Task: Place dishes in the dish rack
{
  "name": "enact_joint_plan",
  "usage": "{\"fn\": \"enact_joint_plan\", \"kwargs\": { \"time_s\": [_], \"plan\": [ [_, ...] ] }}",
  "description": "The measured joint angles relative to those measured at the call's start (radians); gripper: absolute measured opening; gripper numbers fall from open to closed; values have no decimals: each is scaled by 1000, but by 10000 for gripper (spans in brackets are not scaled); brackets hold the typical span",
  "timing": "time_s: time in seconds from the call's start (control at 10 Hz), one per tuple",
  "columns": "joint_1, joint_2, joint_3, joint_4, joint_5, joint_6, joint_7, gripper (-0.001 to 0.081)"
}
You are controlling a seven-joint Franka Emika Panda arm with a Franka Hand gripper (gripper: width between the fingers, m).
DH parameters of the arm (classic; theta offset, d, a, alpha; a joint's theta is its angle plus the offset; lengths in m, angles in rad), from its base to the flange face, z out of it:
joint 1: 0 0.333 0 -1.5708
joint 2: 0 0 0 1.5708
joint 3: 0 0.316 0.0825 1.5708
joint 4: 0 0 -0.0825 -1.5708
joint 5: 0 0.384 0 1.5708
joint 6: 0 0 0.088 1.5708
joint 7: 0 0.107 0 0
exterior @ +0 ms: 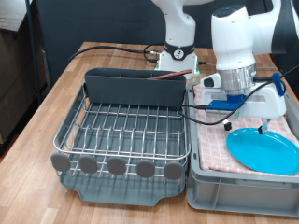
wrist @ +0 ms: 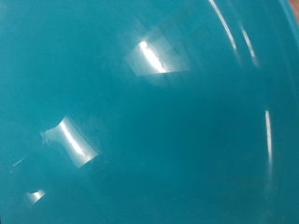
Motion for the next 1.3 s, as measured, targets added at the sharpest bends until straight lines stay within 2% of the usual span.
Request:
{"fn": "enact_joint_plan", "kwargs": {
  "time_s": [0.5,0.7,0.8,0.9,1.0,1.1,1.2,1.3],
  "plan": [
    [0,11,0,8,0,8,0,778],
    [0,12,2,8,4,15,0,460],
    [0,12,3,8,7,17,0,460],
    [0,12,3,8,8,17,0,277],
    [0,12,3,7,8,18,0,277],
    [0,12,-1,1,8,20,1,112],
    [7,12,-9,0,-3,20,13,112],
    [22,11,-27,-2,-33,18,40,37]
  ]
}}
